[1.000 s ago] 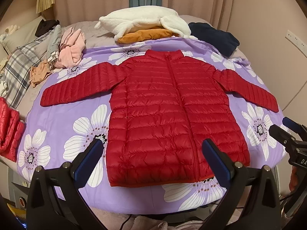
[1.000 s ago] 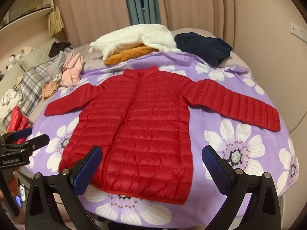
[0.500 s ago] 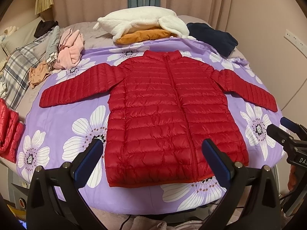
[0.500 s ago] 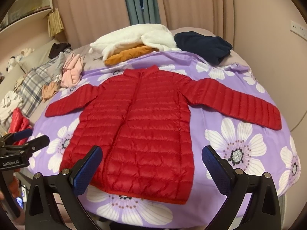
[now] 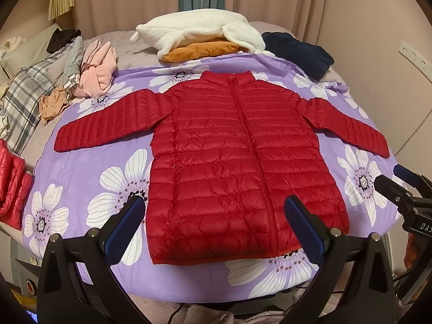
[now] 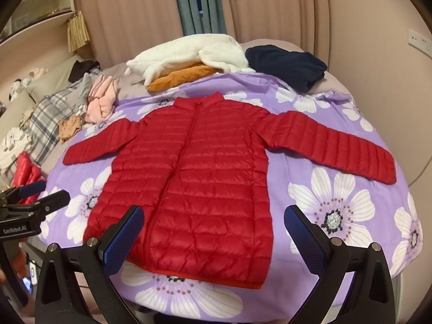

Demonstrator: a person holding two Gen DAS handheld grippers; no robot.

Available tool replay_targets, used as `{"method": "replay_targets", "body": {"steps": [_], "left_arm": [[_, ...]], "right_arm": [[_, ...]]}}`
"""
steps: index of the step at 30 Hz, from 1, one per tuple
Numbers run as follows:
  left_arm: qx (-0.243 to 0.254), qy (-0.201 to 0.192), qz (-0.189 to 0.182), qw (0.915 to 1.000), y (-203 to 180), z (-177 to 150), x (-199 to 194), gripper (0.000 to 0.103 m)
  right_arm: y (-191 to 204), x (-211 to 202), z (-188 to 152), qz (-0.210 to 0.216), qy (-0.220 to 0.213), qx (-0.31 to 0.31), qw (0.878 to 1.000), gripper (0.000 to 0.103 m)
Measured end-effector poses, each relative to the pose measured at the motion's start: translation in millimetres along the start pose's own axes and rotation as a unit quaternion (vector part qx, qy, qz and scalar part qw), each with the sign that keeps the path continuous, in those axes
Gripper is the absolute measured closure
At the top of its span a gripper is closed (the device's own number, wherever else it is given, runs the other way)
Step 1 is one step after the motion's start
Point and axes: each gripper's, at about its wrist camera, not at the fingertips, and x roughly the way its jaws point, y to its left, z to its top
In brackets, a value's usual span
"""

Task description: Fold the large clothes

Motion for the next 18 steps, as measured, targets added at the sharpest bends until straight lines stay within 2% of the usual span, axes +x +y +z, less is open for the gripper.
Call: {"method": "replay_targets", "body": {"steps": [18], "left_arm": [[-0.003, 0.001, 0.000, 1.0000, 2.5, 0.4, 0.4, 0.000]], "right_arm": [[1.0, 0.7, -0.3, 0.001, 0.001, -0.001, 1.000, 0.001]]}}
